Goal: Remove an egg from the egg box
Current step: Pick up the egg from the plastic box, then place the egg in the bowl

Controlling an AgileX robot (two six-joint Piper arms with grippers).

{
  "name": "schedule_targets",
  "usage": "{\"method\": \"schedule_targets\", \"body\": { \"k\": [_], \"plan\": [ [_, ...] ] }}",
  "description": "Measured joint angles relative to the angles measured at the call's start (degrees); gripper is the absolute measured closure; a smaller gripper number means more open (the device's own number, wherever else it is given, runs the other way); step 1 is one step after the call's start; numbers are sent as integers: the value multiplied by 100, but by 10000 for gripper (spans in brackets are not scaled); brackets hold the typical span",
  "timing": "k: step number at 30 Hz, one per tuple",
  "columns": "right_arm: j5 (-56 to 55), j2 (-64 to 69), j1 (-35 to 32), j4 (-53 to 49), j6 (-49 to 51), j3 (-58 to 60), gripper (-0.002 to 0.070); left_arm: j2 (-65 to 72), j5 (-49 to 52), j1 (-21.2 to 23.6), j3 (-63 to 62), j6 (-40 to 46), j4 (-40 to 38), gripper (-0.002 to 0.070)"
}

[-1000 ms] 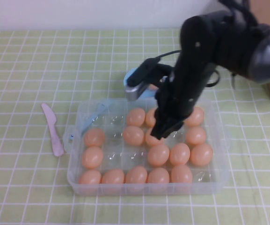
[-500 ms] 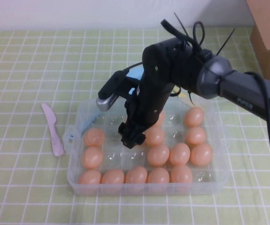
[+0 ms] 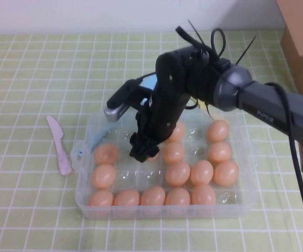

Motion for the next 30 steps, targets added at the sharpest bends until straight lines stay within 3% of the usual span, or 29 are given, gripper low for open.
{"method": "schedule_targets", "body": {
  "k": [7, 12, 17, 24, 30],
  "plan": [
    [246, -316, -12, -315, 302, -869, 307, 0, 0, 0, 0, 0, 0, 678],
    [-684, -531, -439, -527, 562, -1188, 307, 0, 0, 0, 0, 0, 0, 678],
    [-1152, -133, -904, -632, 657, -1201, 307, 0, 0, 0, 0, 0, 0, 678],
    [-1359, 509, -1000, -128, 492, -1201, 307, 0, 0, 0, 0, 0, 0, 678],
    [-1610, 594, -1030, 228, 382, -1201, 178, 0, 0, 0, 0, 0, 0, 678]
  ]
}}
